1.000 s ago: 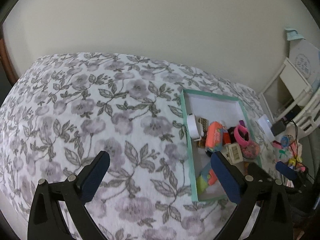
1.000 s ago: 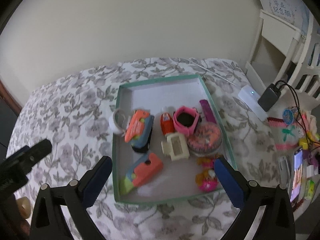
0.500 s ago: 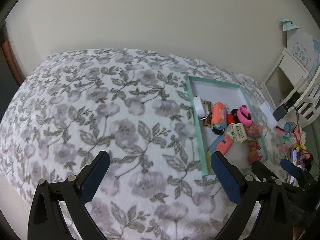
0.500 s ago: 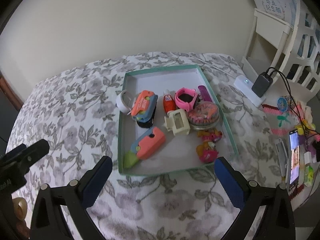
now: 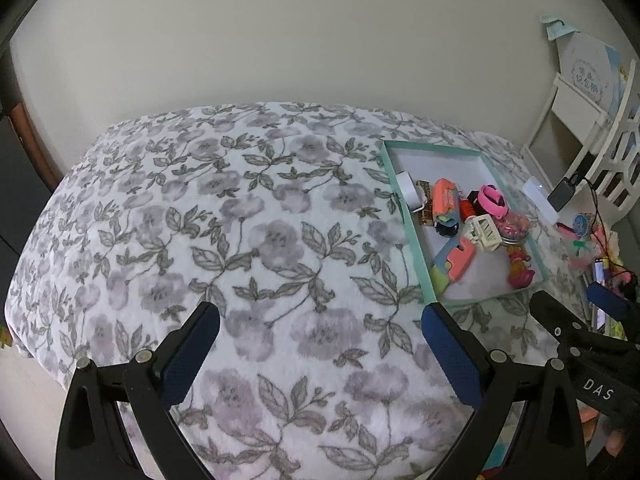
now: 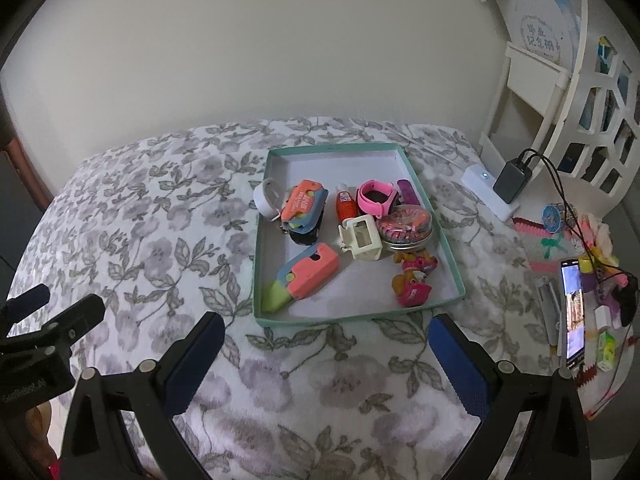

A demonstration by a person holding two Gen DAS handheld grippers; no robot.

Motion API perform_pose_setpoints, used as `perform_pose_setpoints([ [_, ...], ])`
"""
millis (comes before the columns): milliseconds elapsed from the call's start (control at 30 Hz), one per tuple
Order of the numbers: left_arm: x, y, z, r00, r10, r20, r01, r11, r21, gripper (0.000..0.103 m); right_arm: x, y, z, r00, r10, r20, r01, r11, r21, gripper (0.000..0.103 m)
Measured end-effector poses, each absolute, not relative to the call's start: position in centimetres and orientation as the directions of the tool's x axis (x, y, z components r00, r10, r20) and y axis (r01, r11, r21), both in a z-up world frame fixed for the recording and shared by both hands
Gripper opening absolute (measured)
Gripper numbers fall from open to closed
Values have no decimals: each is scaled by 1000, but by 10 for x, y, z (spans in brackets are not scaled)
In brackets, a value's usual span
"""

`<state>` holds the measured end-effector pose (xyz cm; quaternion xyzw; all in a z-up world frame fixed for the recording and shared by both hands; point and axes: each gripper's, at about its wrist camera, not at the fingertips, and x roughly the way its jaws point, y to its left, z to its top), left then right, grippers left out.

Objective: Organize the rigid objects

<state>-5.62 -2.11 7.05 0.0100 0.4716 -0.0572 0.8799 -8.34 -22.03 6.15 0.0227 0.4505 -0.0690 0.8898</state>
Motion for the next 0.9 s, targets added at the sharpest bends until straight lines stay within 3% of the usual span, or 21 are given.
perform_pose_setpoints([
  [900,-66,-17,76,573,-84,-815,94,995,-37,101,-95,-212,66,604,-121,-788,111,992,-66,103],
])
